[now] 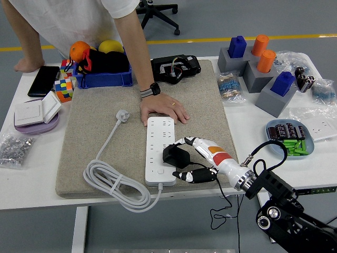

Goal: Press the white button,pick up the black plug,place it near the board,insert it into the board

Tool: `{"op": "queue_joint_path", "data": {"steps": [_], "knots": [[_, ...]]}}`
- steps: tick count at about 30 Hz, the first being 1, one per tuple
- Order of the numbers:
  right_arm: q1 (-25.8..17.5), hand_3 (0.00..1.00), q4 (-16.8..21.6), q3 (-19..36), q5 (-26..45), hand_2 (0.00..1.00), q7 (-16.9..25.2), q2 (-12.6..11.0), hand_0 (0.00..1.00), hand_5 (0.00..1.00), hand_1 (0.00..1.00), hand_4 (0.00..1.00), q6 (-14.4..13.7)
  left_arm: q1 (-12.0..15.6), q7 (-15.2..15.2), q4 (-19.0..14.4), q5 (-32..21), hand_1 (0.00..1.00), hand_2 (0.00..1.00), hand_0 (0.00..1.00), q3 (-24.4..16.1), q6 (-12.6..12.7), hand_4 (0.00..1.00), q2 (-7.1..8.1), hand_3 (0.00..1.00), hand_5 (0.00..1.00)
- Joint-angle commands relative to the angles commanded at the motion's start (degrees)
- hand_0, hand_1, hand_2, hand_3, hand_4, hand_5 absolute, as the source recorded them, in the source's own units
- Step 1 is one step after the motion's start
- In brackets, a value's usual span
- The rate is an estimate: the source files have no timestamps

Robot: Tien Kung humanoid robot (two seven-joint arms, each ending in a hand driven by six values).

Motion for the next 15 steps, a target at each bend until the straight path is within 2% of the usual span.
{"op": "queue_joint_path", "data": {"steps": [15], "knots": [[0.57,0.648,-0.83,-1.39,0.45,0.728,-0.18,0.16,0.817,0.182,0.764,0.872,0.46,-0.06,0.02,0.0,0.11,0.495,0.512,0.465,-0.16,0.01,0.585,-0.04,0.576,0.273]]}}
